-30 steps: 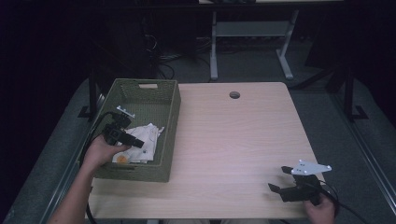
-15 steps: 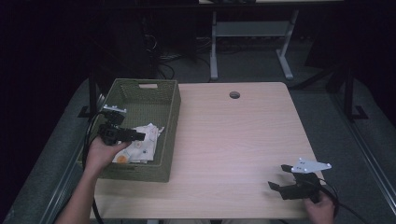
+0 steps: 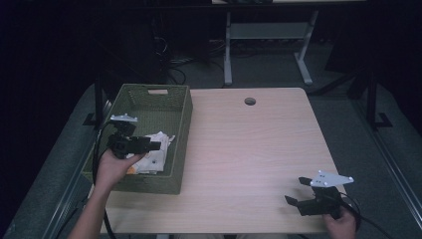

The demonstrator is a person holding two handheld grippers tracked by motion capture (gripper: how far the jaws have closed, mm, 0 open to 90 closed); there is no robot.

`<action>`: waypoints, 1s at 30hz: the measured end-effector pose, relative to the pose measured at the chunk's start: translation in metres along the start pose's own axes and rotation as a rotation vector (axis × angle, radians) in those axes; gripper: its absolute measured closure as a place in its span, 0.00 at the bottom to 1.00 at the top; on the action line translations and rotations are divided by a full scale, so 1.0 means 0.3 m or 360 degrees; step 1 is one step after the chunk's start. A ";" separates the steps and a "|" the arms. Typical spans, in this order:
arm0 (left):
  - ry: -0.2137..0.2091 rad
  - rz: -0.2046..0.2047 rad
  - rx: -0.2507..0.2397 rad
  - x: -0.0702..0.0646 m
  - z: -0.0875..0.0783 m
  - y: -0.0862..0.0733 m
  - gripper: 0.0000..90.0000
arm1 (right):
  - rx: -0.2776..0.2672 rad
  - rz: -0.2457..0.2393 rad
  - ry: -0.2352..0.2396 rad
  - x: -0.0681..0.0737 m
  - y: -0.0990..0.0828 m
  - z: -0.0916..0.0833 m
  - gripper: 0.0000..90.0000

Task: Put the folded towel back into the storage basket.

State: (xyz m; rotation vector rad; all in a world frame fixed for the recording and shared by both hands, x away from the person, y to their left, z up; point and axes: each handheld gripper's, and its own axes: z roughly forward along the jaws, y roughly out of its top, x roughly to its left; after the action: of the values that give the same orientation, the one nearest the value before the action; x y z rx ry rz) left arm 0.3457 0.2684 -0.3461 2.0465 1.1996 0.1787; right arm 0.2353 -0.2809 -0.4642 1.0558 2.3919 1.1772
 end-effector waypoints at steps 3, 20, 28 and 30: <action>-0.0015 0.0020 -0.0025 -0.018 -0.005 -0.004 0.49 | -0.0008 -0.0010 0.0003 0.011 0.001 -0.007 0.16; -0.0141 0.0015 -0.0240 -0.094 -0.020 0.002 0.49 | -0.0049 0.0003 -0.0034 0.015 -0.007 -0.040 0.16; -0.0170 0.0080 -0.0285 -0.155 -0.017 0.019 0.48 | -0.0054 0.0009 -0.0026 0.017 -0.006 -0.038 0.16; -0.0186 0.0088 -0.0288 -0.172 -0.008 0.023 0.48 | -0.0064 0.0012 -0.0021 0.015 -0.005 -0.039 0.16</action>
State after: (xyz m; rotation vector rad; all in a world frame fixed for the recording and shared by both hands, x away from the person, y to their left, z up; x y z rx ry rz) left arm 0.3208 0.2264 -0.3276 1.9061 1.0184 0.1850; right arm 0.2254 -0.2850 -0.4575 1.0579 2.3464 1.2122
